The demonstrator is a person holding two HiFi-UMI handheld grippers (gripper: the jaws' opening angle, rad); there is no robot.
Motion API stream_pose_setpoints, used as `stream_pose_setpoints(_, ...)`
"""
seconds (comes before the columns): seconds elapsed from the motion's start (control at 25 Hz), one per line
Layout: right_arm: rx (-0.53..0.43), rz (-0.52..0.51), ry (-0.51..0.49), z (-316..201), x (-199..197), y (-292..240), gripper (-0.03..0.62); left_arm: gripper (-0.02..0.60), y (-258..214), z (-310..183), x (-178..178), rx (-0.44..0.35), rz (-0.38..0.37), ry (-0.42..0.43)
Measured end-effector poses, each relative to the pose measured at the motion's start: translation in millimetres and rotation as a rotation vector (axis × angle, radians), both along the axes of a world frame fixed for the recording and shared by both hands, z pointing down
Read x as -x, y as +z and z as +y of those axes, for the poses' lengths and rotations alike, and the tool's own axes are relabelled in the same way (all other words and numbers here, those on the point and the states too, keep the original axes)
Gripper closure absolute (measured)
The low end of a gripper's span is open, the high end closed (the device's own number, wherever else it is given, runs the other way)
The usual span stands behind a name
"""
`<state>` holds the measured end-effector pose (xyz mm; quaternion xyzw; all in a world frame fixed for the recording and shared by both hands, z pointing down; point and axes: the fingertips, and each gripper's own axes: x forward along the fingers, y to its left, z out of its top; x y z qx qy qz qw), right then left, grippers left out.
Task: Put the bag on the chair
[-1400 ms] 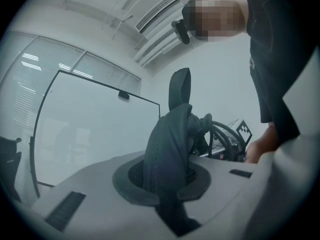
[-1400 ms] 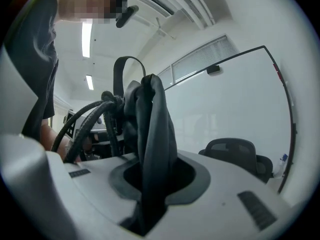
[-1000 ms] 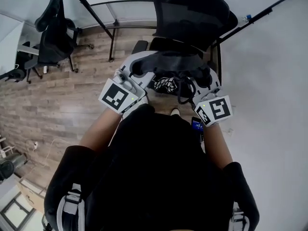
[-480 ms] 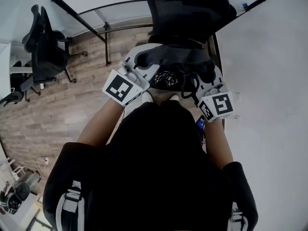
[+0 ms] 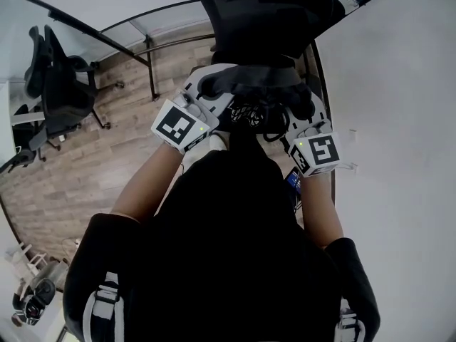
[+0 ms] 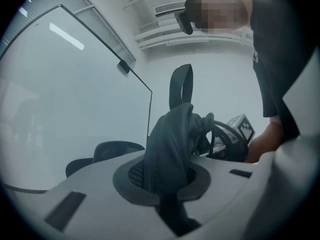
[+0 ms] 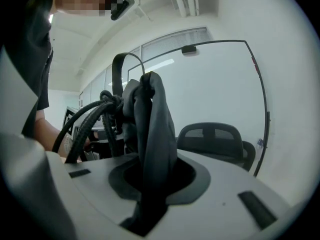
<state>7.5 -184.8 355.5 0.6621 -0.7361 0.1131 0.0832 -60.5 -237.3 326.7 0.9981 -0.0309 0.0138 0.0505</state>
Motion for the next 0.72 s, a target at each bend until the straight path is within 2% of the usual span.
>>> stream_pose_setpoints(0.16, 0.032, -0.003, -0.015, -12, -25, 19, 0.523, 0.537, 14, -11, -26, 0.019, -0.021, -0.005)
stream_pose_setpoints(0.4, 0.085, -0.04, -0.033, -32, -66, 63, 0.523, 0.538, 56, -29, -66, 0.073, -0.096, -0.012)
stream_pose_setpoints(0.72, 0.13, -0.066, -0.04, -61, -118, 112, 0.523, 0.54, 106, -55, -117, 0.122, -0.157, -0.035)
